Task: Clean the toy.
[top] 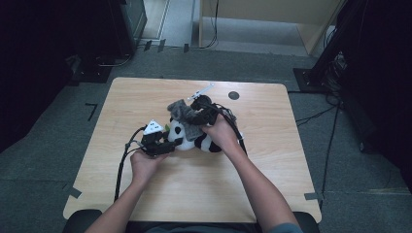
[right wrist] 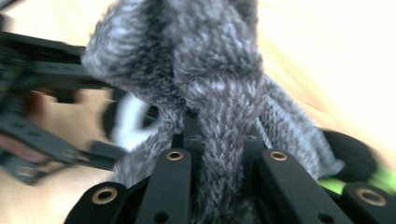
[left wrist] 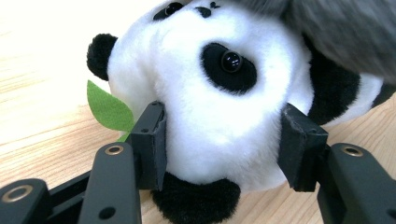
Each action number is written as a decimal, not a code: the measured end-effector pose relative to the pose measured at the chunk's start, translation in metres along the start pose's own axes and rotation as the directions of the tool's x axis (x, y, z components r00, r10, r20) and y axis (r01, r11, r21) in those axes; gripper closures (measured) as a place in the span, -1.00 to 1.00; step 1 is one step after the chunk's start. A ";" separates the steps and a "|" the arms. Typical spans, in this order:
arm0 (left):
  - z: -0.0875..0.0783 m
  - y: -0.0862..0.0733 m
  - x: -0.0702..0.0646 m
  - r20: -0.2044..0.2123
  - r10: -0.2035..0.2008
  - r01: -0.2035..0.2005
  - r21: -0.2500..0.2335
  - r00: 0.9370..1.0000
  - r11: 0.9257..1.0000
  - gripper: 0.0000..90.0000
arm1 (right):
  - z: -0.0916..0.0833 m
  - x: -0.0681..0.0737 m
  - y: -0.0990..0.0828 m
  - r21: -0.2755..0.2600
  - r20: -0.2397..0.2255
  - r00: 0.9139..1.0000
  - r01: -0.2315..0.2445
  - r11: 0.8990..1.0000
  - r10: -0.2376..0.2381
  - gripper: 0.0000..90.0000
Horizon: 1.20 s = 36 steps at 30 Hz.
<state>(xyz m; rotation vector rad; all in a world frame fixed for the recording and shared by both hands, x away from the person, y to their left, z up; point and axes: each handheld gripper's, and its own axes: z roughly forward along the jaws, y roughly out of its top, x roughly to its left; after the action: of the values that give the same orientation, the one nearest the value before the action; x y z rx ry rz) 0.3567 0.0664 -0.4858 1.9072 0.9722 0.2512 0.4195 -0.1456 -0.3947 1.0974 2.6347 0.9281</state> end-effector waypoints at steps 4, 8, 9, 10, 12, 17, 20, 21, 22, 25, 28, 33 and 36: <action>0.000 0.000 0.000 -0.001 0.018 -0.018 0.001 1.000 1.000 -0.04 | -0.001 -0.015 -0.006 0.008 0.007 0.999 -0.051 0.999 0.051 0.79; 0.000 0.000 0.000 0.003 0.010 -0.010 -0.001 1.000 1.000 -0.04 | 0.001 -0.020 -0.007 0.001 0.027 0.998 -0.051 0.999 0.051 0.79; 0.000 0.000 0.000 0.003 0.011 -0.011 -0.002 1.000 1.000 -0.05 | 0.002 -0.025 -0.007 -0.007 0.036 0.997 -0.062 0.998 0.063 0.79; 0.000 0.000 0.000 0.003 0.009 -0.009 -0.005 1.000 1.000 -0.05 | 0.002 -0.025 -0.007 -0.007 0.036 0.997 -0.062 0.998 0.063 0.79; 0.000 -0.001 0.001 0.010 0.008 -0.007 -0.014 1.000 1.000 -0.06 | 0.003 -0.029 -0.008 -0.021 0.017 0.996 -0.089 0.996 0.089 0.79; 0.001 -0.002 0.002 0.014 0.010 -0.010 -0.020 1.000 1.000 -0.09 | -0.006 -0.028 -0.005 -0.071 -0.038 0.989 -0.144 0.987 0.142 0.79; 0.000 -0.001 0.002 0.013 0.008 -0.008 -0.023 1.000 1.000 -0.09 | -0.014 -0.022 0.000 -0.106 -0.050 0.989 -0.144 0.984 0.140 0.80; 0.001 -0.001 0.002 0.013 0.003 -0.003 -0.026 1.000 1.000 -0.09 | -0.017 -0.018 0.002 -0.114 -0.054 0.990 -0.136 0.984 0.130 0.80; 0.000 -0.001 0.002 0.012 0.002 -0.001 -0.027 1.000 1.000 -0.09 | -0.019 -0.014 0.004 -0.119 -0.054 0.991 -0.129 0.984 0.124 0.79; 0.000 0.000 0.001 0.005 0.003 -0.003 -0.033 1.000 0.999 -0.09 | -0.020 -0.002 0.009 -0.132 -0.060 0.994 -0.103 0.986 0.095 0.79; -0.001 0.002 -0.002 -0.006 0.001 -0.002 -0.036 1.000 0.999 -0.08 | -0.015 0.012 0.011 -0.127 -0.078 0.994 -0.087 0.988 0.077 0.79; -0.001 0.002 -0.001 -0.009 -0.002 0.001 -0.027 1.000 1.000 -0.08 | 0.006 0.026 0.005 -0.073 -0.055 0.998 -0.040 0.997 0.036 0.79; 0.000 0.002 -0.001 -0.012 0.005 -0.006 -0.020 1.000 1.000 -0.07 | 0.009 0.029 -0.001 -0.084 -0.050 0.998 -0.026 0.996 0.022 0.80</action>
<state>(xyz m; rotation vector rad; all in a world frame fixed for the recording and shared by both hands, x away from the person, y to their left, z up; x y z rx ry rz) 0.3565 0.0650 -0.4840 1.8926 0.9695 0.2751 0.4009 -0.1224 -0.3996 1.1029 2.5994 1.0742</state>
